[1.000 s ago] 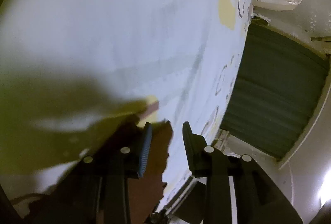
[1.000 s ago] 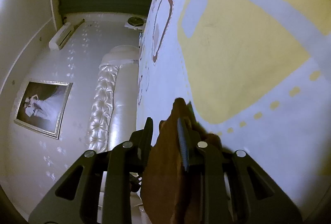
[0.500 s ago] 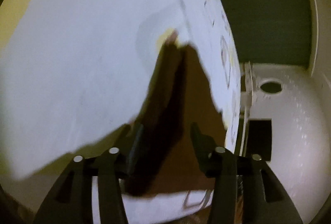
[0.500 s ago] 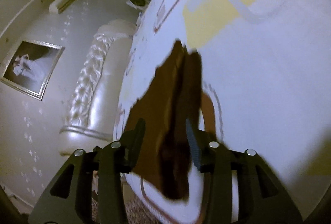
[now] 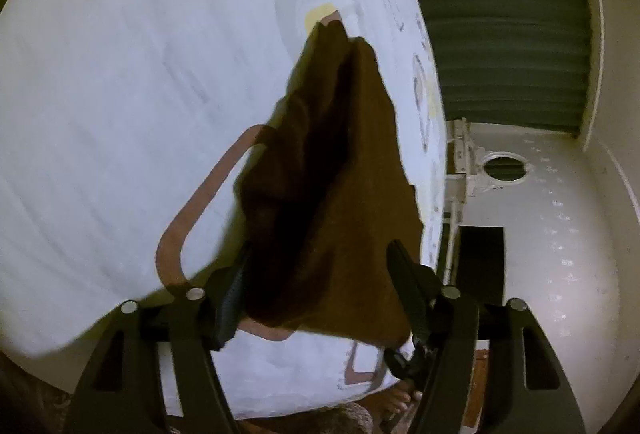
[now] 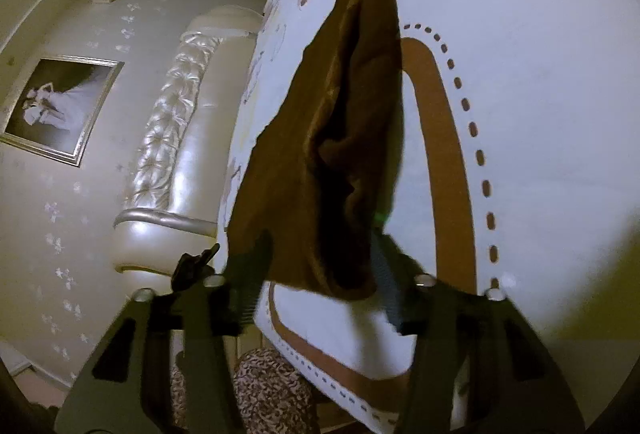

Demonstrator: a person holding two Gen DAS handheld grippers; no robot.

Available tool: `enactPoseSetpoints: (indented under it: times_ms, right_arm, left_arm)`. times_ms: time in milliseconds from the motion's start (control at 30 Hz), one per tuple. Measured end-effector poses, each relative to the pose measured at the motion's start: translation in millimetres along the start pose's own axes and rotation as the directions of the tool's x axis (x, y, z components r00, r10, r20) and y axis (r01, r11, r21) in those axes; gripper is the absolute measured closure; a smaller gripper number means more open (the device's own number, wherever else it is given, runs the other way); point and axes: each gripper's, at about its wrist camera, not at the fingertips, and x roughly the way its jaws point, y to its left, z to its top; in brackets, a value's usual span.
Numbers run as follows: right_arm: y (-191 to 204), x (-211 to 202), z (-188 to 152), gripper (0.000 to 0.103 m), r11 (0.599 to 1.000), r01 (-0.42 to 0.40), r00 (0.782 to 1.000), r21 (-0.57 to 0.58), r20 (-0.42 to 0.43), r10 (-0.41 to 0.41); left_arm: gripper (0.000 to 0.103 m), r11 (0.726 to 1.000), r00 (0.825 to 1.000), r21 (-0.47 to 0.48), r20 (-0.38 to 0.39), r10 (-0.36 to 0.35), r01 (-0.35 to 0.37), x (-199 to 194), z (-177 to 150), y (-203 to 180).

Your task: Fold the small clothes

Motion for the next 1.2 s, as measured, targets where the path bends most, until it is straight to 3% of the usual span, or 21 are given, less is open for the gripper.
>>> enactPoseSetpoints:
  times_ms: [33,67,100,167,333,400,500,600,733,867,1067,1200]
  right_arm:
    - [-1,2,0,0.082,1.000,0.010,1.000,0.005,-0.008,-0.010]
    - [-2,5,-1,0.095,0.999,0.034,0.999,0.003,-0.029,-0.034]
    - [-2,6,-2,0.095,0.998,0.069,0.997,-0.007,-0.035,-0.069]
    - [-4,5,-5,0.097,0.994,0.112,0.993,-0.016,-0.035,-0.113]
    - [-10,-5,-9,0.097,0.995,0.102,0.995,-0.001,-0.015,-0.102]
    - [-7,-8,-9,0.092,0.996,0.092,0.995,0.004,-0.024,-0.092]
    - [3,-23,-9,0.077,0.989,0.146,0.989,-0.028,-0.007,-0.146]
    - [32,-38,-12,0.068,0.967,0.229,0.973,-0.111,0.038,-0.226]
    - [77,-24,-9,0.055,0.956,0.230,0.973,-0.183,0.038,-0.227]
    - [131,31,-4,0.052,0.941,0.193,0.975,-0.277,-0.049,-0.215]
    - [216,162,8,0.050,0.876,0.206,0.938,-0.436,-0.168,-0.304]
    - [250,236,11,0.050,0.860,0.214,0.909,-0.462,-0.228,-0.349]
  left_arm:
    - [0.067,1.000,1.000,-0.004,-0.010,0.007,-0.007,9,4,-4]
    - [0.076,1.000,0.999,-0.009,-0.024,0.029,-0.030,15,2,-4]
    - [0.087,0.997,0.997,-0.010,-0.029,0.072,-0.072,18,-2,-1]
    - [0.092,0.996,0.996,-0.007,-0.009,0.089,-0.089,16,-2,4]
    - [0.093,0.992,0.992,0.038,0.007,0.123,-0.123,16,-2,0]
    - [0.092,0.992,0.993,0.041,0.005,0.120,-0.120,14,-1,-1]
    - [0.087,0.990,0.992,0.061,0.014,0.123,-0.124,10,-4,-6]
    - [0.077,0.986,0.990,0.096,0.056,0.131,-0.136,-1,-9,-15]
    - [0.067,0.982,0.990,0.138,0.083,0.116,-0.127,-4,-10,-19]
    - [0.061,0.990,0.995,0.117,0.060,0.074,-0.081,4,-8,-10]
    - [0.054,0.997,0.998,0.073,0.056,-0.018,0.014,5,0,-6]
    - [0.047,0.995,0.997,0.083,0.055,-0.060,0.056,11,8,-14]
